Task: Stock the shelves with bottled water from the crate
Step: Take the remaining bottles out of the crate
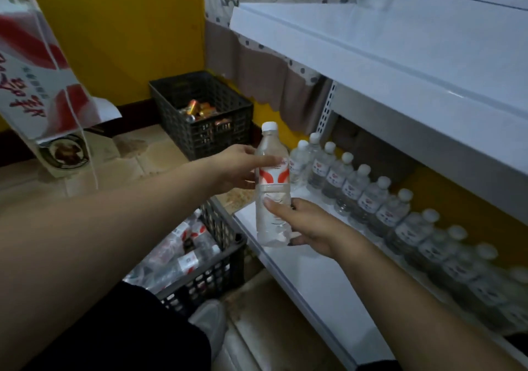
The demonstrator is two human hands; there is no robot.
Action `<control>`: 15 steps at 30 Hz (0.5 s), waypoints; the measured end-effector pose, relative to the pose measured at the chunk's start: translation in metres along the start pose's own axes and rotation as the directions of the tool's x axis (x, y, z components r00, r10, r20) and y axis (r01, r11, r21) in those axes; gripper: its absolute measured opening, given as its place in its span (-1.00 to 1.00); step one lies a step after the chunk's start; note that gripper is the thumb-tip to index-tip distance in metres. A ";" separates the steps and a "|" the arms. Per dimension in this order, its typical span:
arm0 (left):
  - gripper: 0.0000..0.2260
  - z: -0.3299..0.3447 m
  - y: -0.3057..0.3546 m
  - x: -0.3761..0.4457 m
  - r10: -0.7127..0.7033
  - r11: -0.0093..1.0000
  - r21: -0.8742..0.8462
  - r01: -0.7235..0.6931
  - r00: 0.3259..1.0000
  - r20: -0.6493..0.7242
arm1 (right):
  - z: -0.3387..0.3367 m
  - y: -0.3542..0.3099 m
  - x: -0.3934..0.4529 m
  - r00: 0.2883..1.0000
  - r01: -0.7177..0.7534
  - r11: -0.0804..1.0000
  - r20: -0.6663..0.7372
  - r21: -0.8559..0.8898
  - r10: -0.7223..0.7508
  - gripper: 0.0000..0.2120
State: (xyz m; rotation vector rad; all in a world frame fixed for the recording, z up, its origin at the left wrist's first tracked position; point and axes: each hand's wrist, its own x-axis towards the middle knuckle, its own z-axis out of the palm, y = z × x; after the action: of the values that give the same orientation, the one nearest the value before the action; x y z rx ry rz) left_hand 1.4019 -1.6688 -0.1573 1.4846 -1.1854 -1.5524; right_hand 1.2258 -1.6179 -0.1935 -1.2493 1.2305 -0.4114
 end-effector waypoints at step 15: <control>-0.52 0.027 0.017 -0.024 0.068 0.993 -0.106 -0.059 0.994 0.086 | -0.042 -0.007 -0.038 0.995 0.067 0.997 0.074 0.039 -0.070 -0.54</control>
State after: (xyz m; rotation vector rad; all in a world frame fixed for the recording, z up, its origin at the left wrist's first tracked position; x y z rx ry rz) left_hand 1.3765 -1.6488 -0.1344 1.3106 -1.1723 -1.6264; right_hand 1.1782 -1.6098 -0.1627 -1.2674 1.1146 -0.4312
